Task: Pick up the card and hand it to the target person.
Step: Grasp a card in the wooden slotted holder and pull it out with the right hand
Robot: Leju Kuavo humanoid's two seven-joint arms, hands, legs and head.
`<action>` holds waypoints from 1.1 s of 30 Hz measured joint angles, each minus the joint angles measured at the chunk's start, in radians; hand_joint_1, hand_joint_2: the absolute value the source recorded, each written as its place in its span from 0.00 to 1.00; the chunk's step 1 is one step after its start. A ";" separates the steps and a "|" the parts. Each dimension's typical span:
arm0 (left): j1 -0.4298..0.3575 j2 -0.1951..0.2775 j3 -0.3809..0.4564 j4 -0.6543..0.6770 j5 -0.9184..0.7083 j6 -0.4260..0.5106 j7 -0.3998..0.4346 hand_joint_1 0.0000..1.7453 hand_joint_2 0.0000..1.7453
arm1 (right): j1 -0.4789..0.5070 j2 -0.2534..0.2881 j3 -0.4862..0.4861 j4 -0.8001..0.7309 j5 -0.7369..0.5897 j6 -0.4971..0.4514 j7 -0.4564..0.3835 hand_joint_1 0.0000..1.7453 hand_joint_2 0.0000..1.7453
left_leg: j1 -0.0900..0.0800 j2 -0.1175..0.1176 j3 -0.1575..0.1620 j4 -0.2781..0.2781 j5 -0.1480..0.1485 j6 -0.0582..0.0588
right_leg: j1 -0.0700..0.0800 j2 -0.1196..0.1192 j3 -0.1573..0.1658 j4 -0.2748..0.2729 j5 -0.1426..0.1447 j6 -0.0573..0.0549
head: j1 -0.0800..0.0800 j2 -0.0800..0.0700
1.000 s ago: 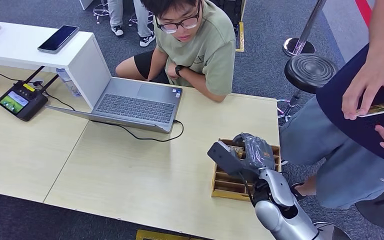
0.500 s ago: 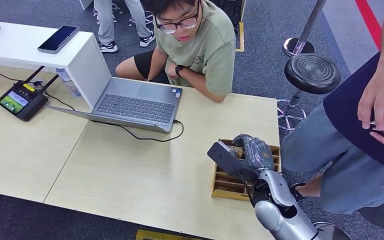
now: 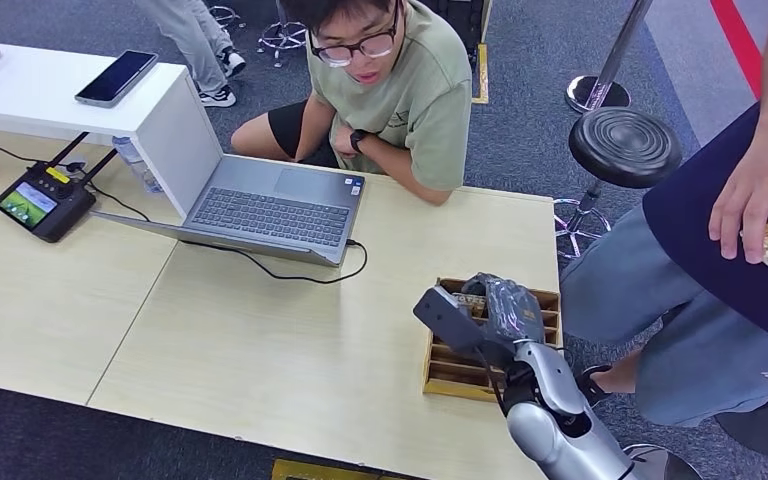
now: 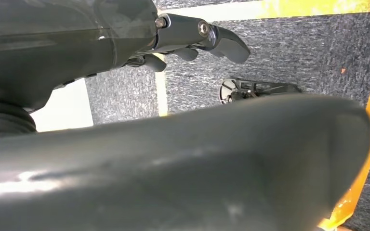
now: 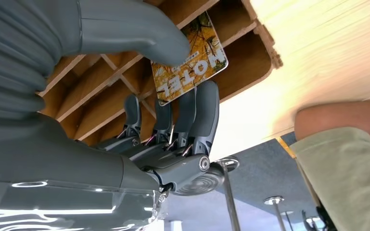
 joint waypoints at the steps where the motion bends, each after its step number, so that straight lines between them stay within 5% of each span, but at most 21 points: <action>1: 0.000 0.000 0.000 0.000 0.002 0.000 0.004 0.00 0.00 | 0.000 0.000 0.001 0.002 -0.002 -0.003 -0.002 0.59 1.00 | 0.000 0.000 0.000 0.000 0.000 0.000 | 0.000 0.000 0.000 0.000 0.000 0.000 | 0.000 0.000; 5: 0.000 0.000 -0.002 0.000 0.004 0.003 0.029 0.00 0.00 | 0.001 0.001 0.006 0.015 -0.016 -0.013 -0.010 0.70 1.00 | 0.000 0.000 0.000 0.000 0.000 0.000 | 0.000 0.000 0.000 0.000 0.000 0.000 | 0.000 0.000; 7: 0.000 0.000 -0.006 0.000 0.004 0.006 0.045 0.00 0.00 | 0.001 0.001 0.007 0.022 -0.024 -0.018 -0.015 0.87 1.00 | 0.000 0.000 0.000 0.000 0.000 0.000 | 0.000 0.000 0.000 0.000 0.000 0.000 | 0.000 0.000; 9: -0.001 0.001 -0.008 0.000 0.004 0.009 0.062 0.00 0.50 | 0.003 0.001 0.008 0.031 -0.034 -0.024 -0.021 0.99 1.00 | 0.000 0.000 0.000 0.000 0.000 0.000 | 0.000 0.000 0.000 0.000 0.000 0.000 | 0.000 0.000; 11: -0.001 0.002 -0.009 0.000 0.003 0.012 0.080 0.00 1.00 | 0.004 0.001 0.012 0.039 -0.044 -0.029 -0.028 1.00 1.00 | 0.000 0.000 0.001 0.000 0.000 0.000 | 0.000 0.000 0.000 0.000 0.000 0.000 | 0.000 0.000; 33: -0.004 0.012 -0.024 0.000 0.001 0.022 0.115 0.00 1.00 | 0.004 0.007 0.016 0.094 -0.066 -0.081 -0.052 1.00 1.00 | 0.000 0.000 0.008 0.000 0.000 0.000 | 0.000 0.000 0.007 0.000 0.000 0.000 | 0.000 0.000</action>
